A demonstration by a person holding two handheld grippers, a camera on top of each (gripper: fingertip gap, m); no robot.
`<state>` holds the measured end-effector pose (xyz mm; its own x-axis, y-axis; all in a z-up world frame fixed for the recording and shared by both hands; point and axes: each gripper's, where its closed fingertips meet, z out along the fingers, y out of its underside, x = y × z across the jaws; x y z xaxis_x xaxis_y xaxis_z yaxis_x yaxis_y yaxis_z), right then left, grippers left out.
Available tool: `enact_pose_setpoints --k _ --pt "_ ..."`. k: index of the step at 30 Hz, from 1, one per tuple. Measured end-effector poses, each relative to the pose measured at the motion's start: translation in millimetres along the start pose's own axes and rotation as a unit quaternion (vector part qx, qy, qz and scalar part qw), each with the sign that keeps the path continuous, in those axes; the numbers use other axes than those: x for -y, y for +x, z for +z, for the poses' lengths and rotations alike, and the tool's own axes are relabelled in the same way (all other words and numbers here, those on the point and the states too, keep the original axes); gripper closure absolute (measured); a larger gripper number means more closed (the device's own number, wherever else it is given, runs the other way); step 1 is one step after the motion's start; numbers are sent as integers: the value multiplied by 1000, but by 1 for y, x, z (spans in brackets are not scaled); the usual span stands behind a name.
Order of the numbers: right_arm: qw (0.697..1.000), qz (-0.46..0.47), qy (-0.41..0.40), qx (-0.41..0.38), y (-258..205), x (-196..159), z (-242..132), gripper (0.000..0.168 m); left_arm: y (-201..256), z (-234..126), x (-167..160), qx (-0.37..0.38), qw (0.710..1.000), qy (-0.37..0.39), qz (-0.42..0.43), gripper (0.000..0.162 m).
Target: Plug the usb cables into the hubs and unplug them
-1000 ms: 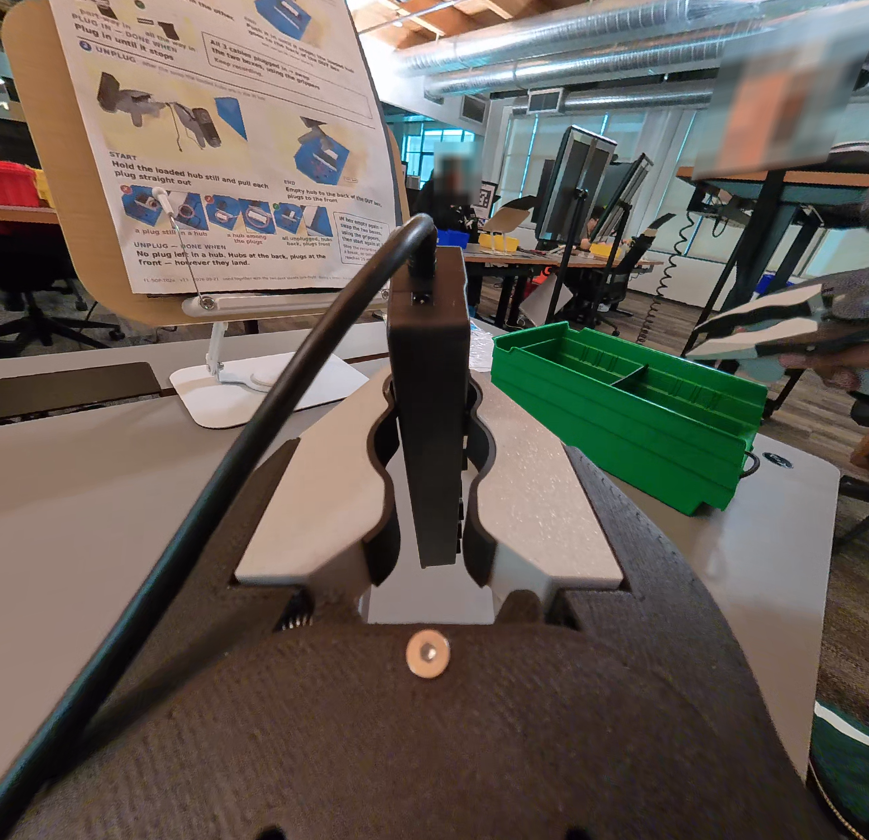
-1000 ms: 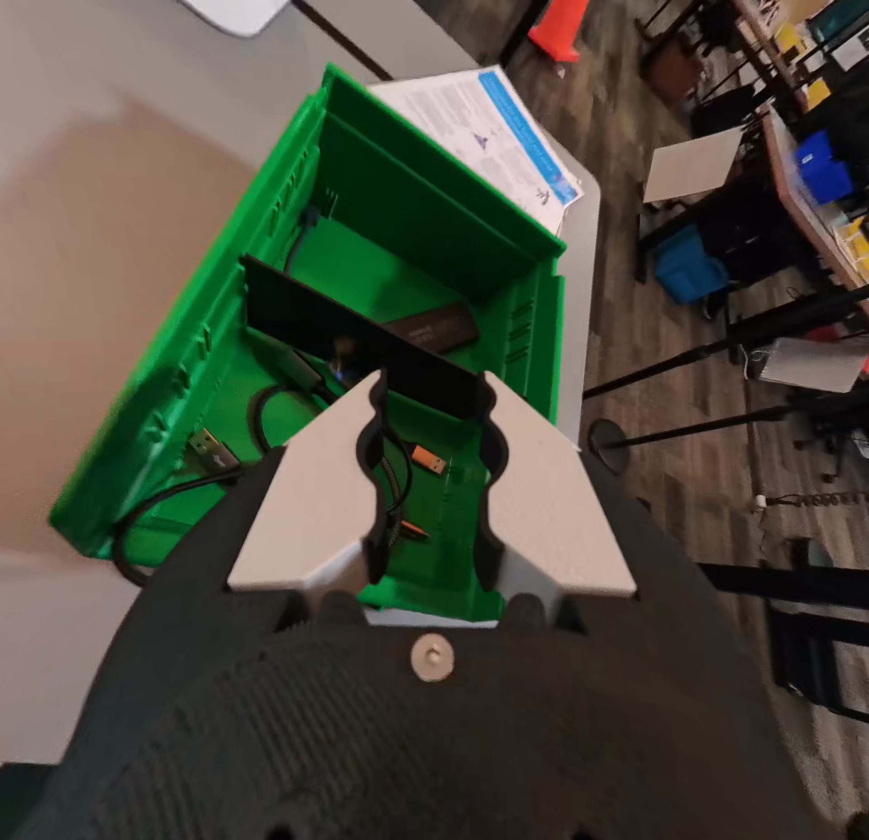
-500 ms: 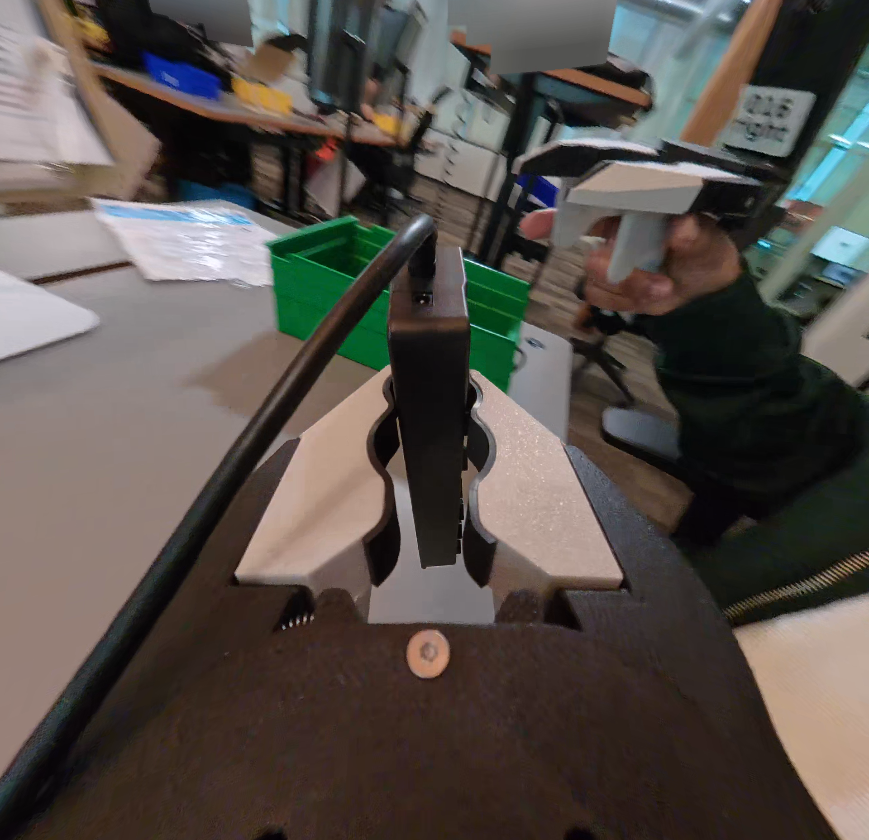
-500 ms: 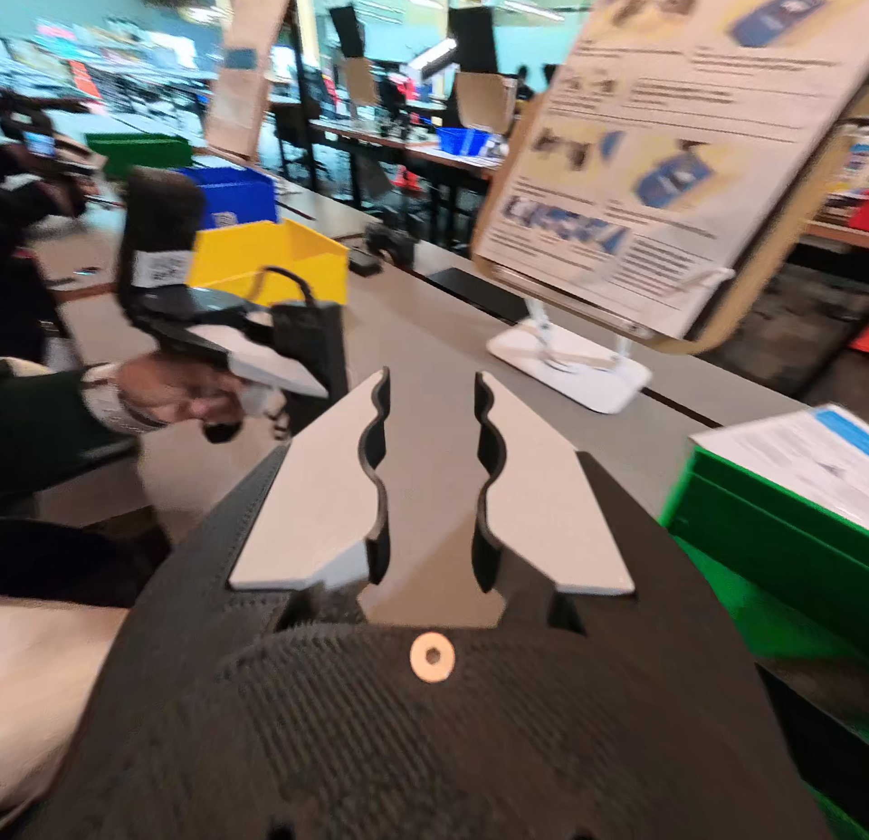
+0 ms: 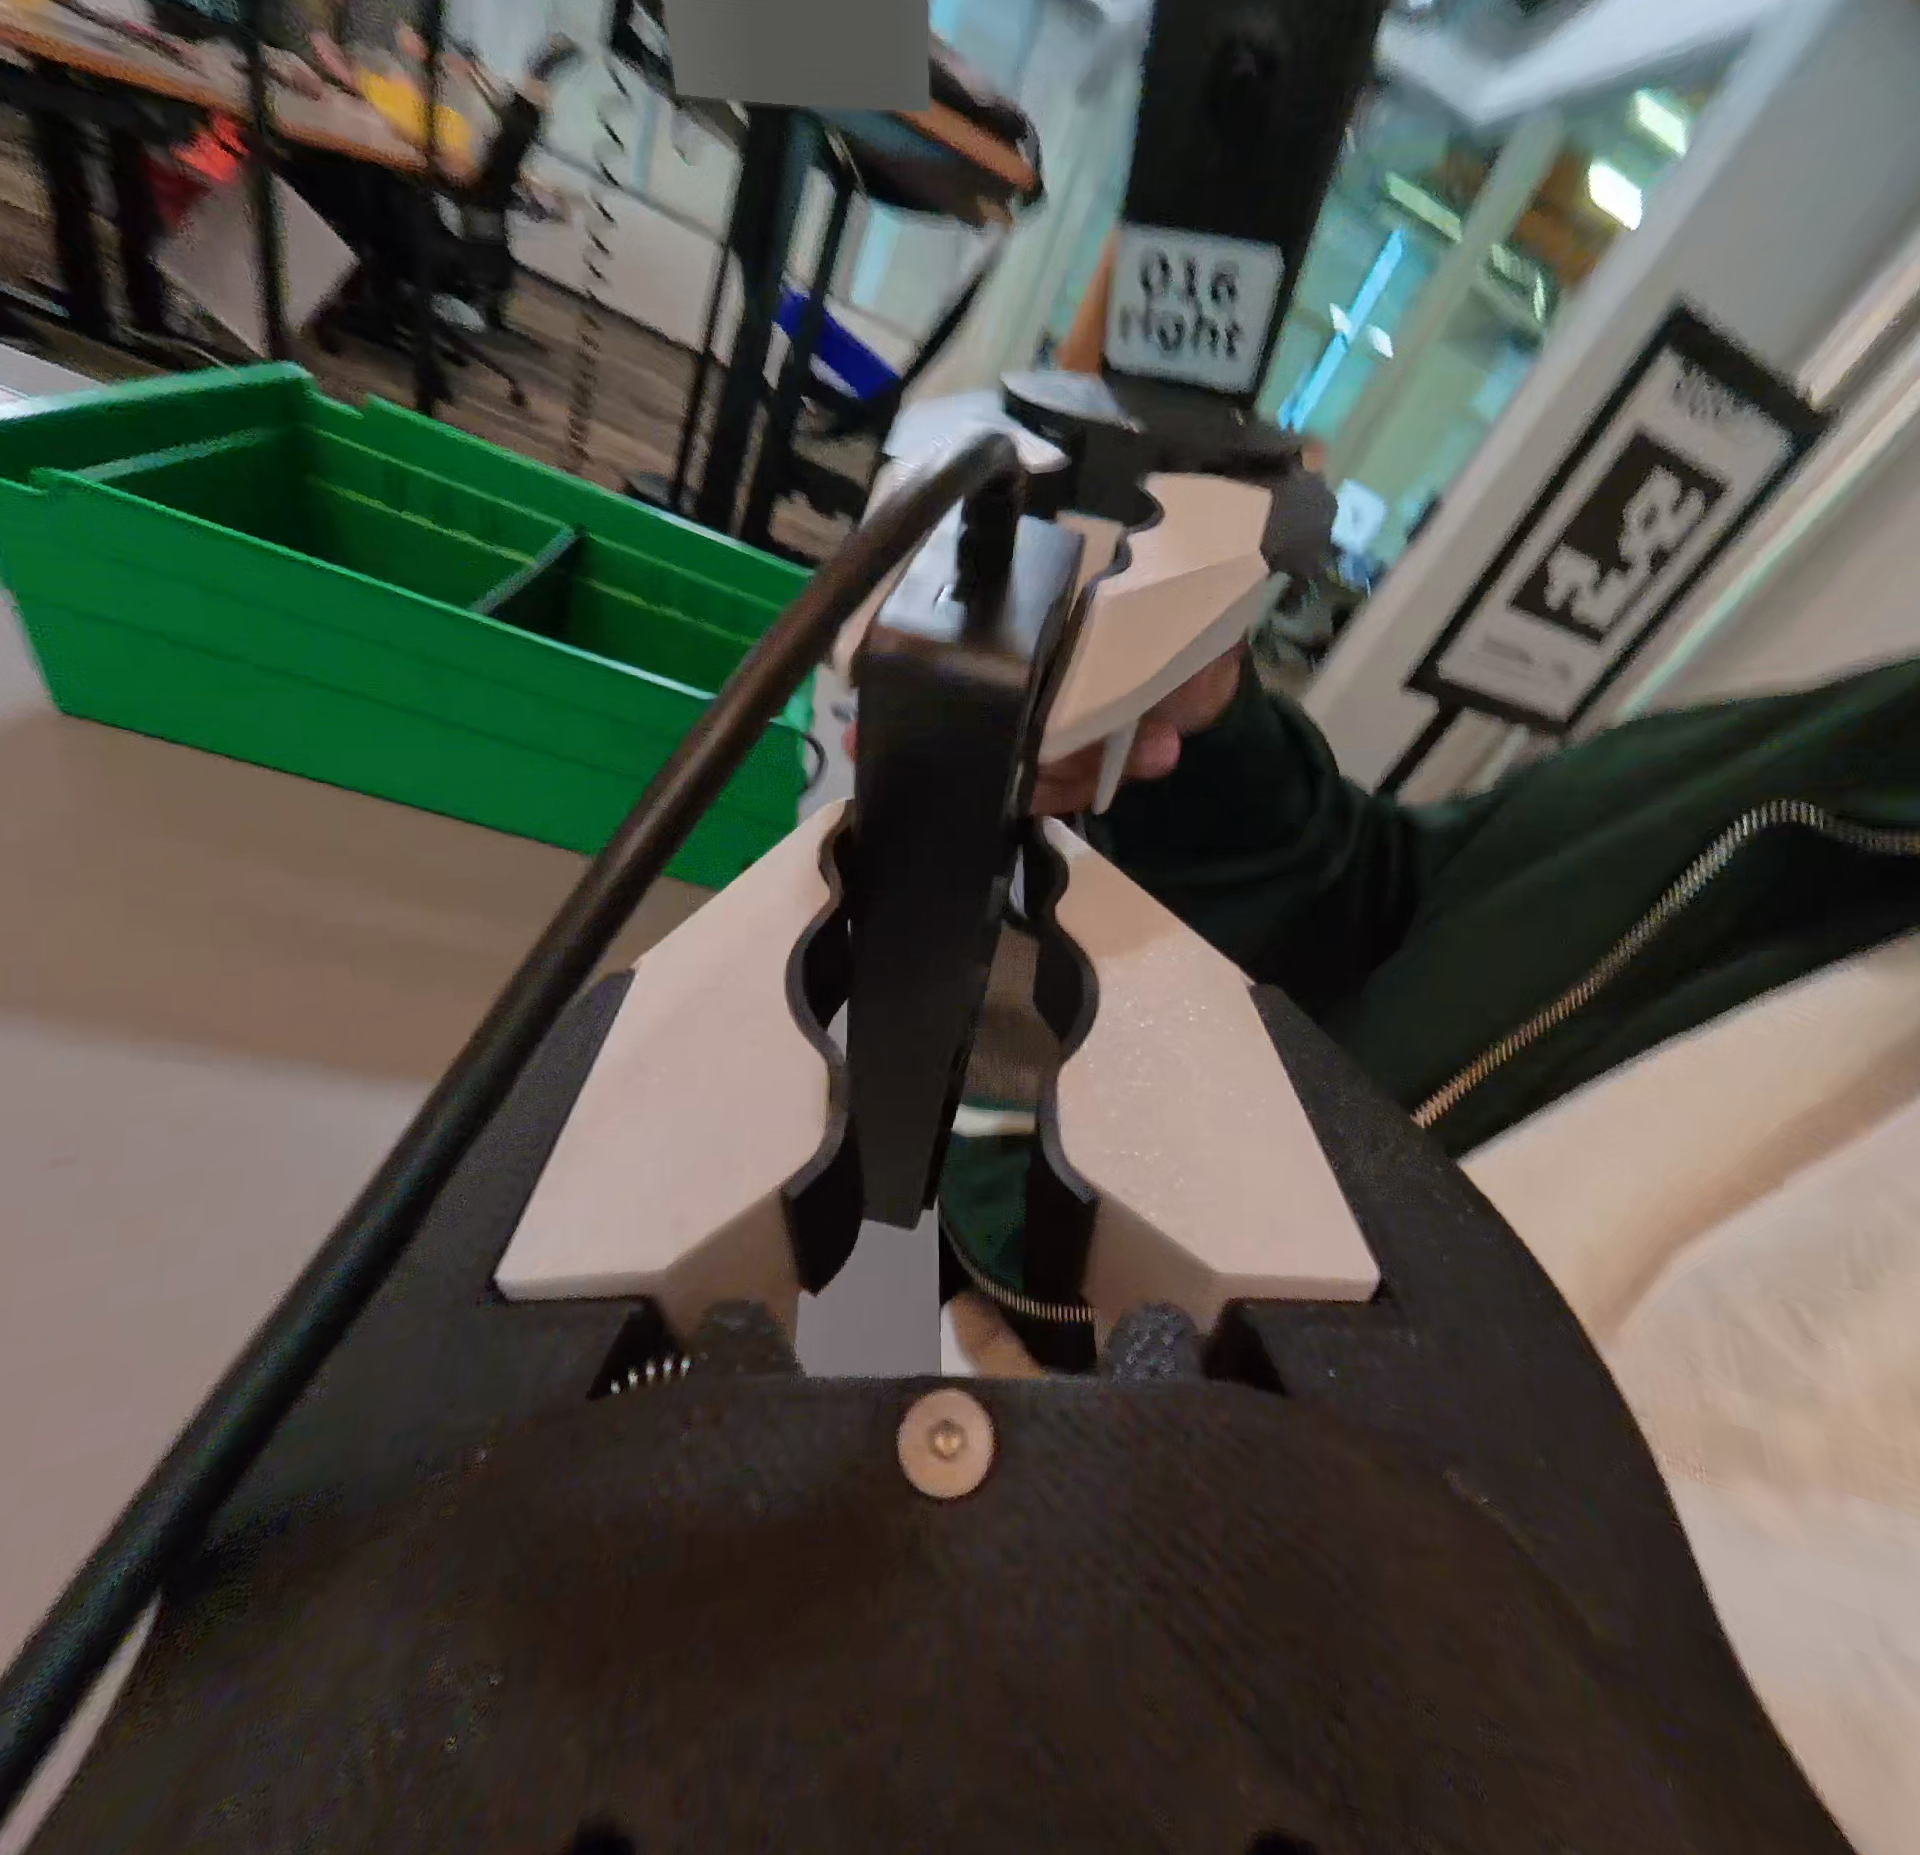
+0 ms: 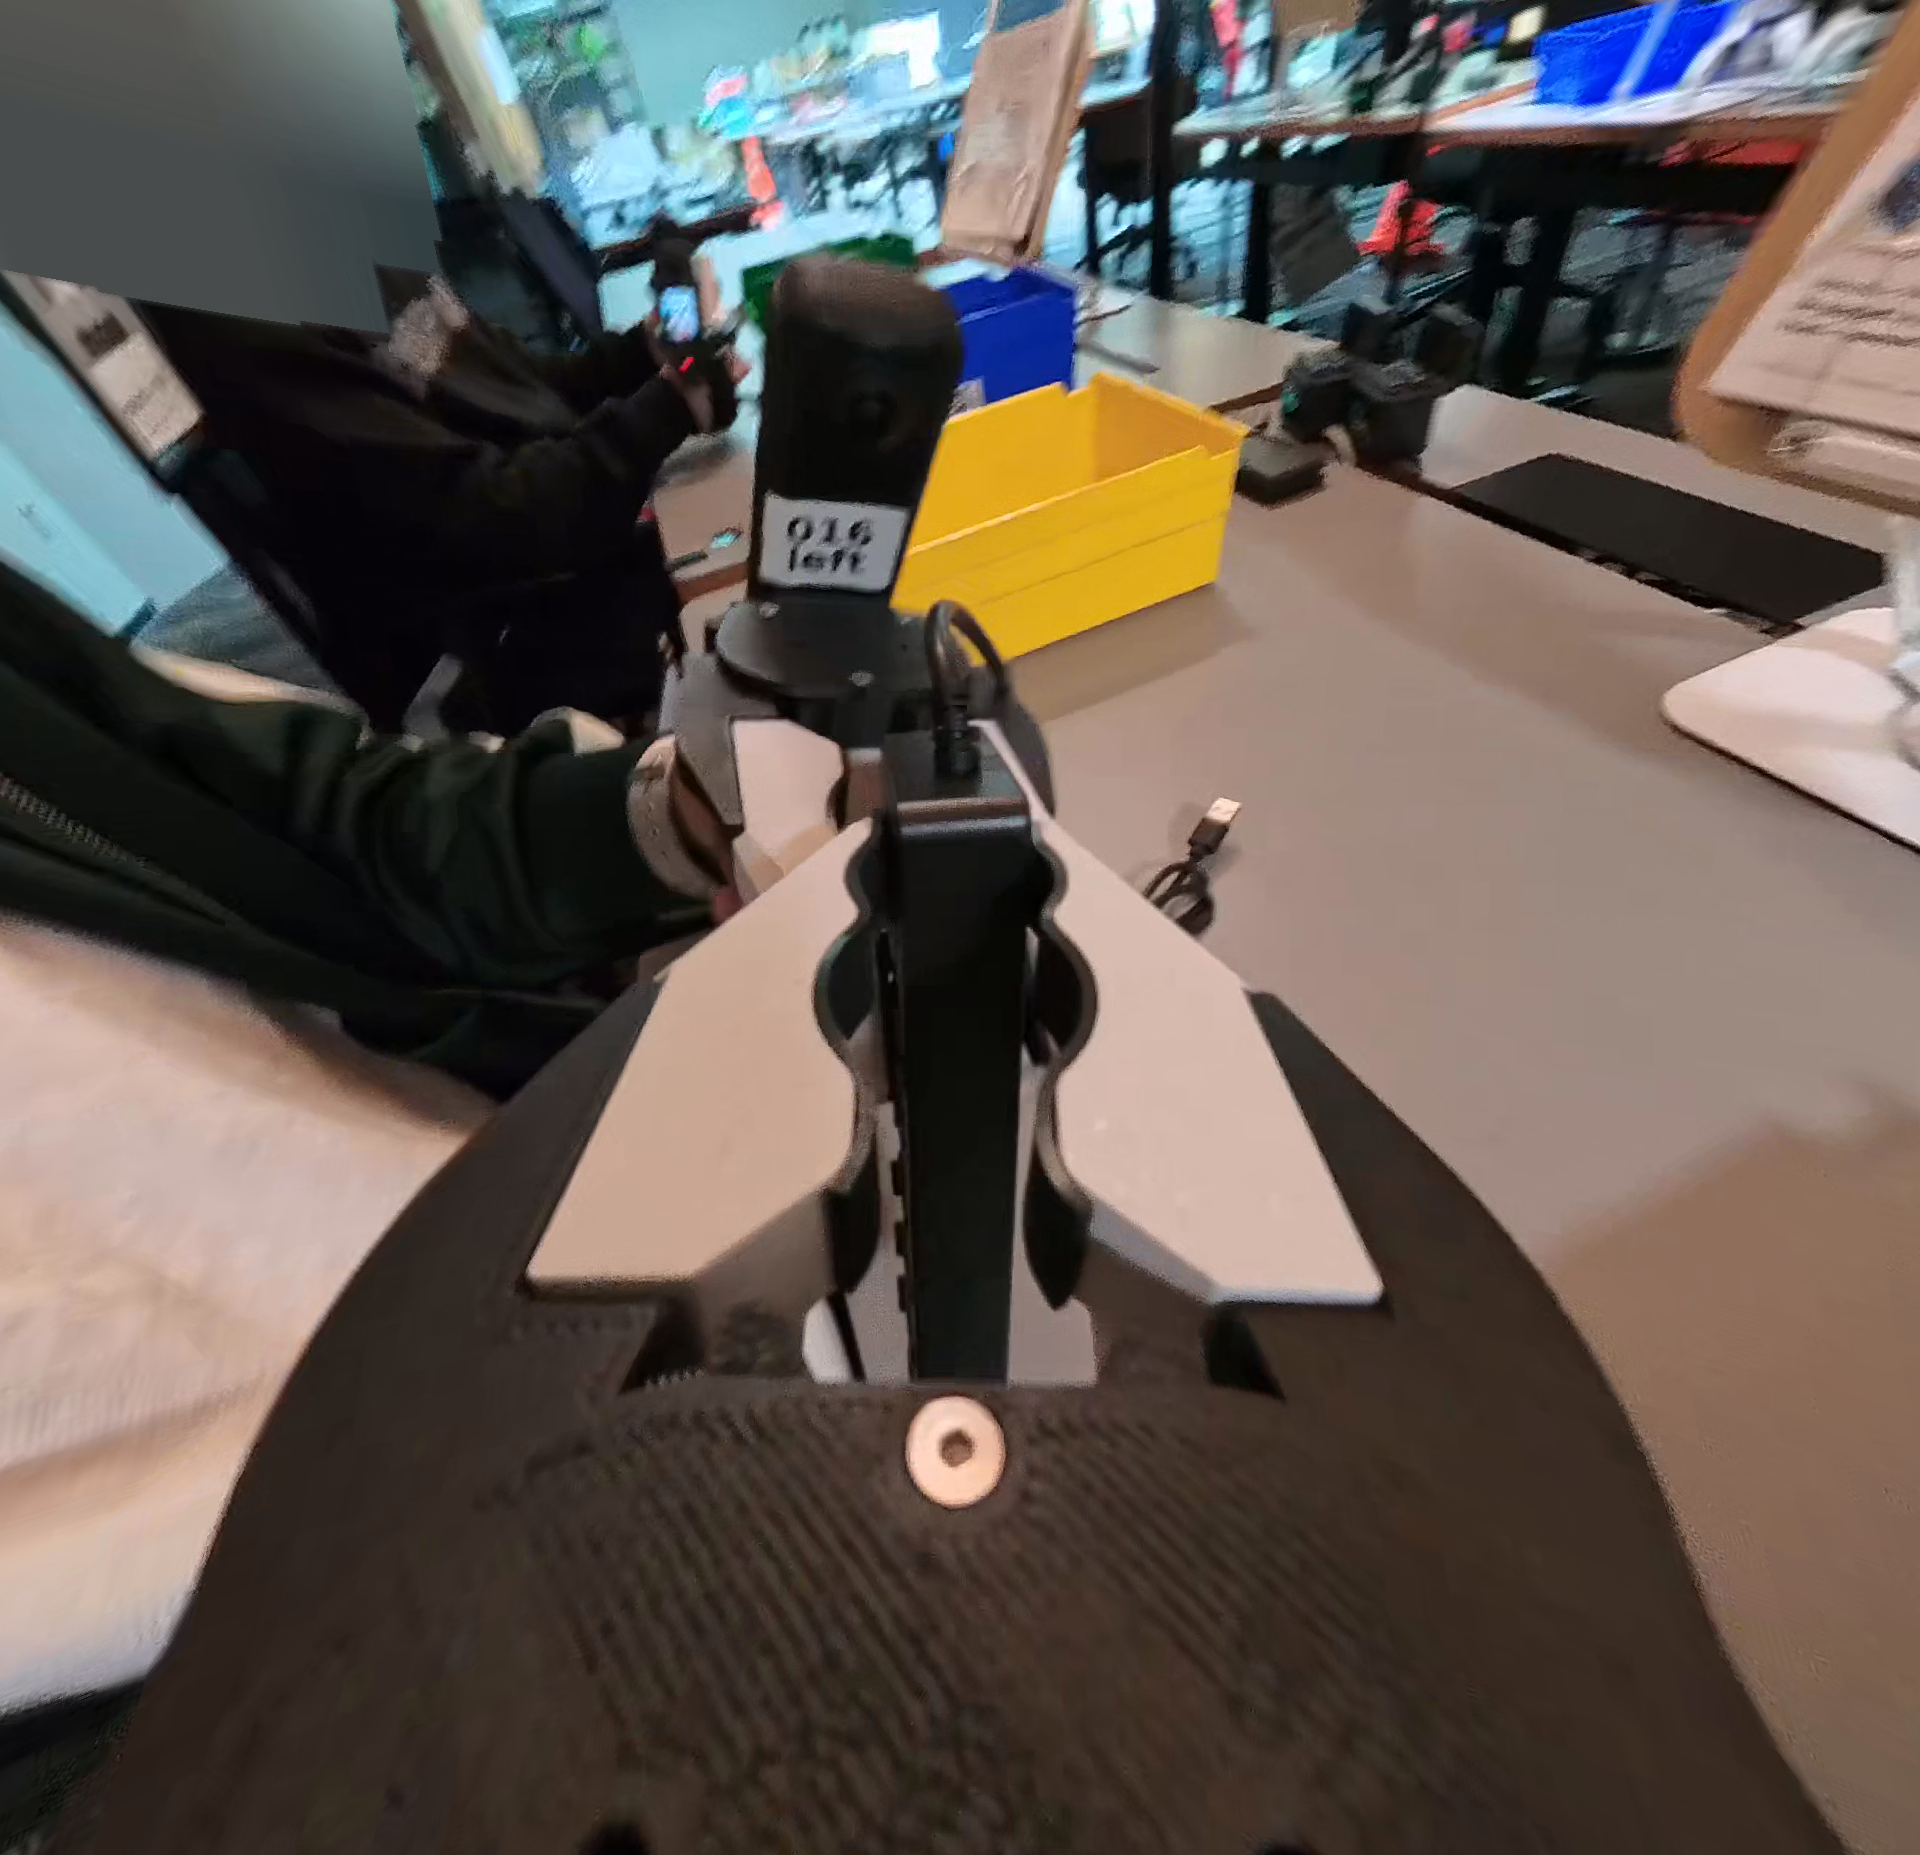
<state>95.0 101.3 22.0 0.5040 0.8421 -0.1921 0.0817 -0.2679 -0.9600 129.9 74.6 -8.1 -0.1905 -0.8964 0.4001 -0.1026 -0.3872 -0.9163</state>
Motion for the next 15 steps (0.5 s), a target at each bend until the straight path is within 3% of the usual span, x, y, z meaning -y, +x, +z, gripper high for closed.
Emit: enact_pose_setpoints --k 3,7,11,15 --pt "997 5 64 -52 20 27 -22 145 -10 -15 20 15 997 77 -19 129" --pt "977 -49 143 -153 46 71 -82 145 -11 -25 27 3 992 122 -14 129" --pt "942 -92 204 -251 64 107 -155 145 -21 -18 7 14 995 98 -20 130" --pt "908 -92 240 -330 89 121 -219 145 -36 -17 -14 34 993 95 -59 132"
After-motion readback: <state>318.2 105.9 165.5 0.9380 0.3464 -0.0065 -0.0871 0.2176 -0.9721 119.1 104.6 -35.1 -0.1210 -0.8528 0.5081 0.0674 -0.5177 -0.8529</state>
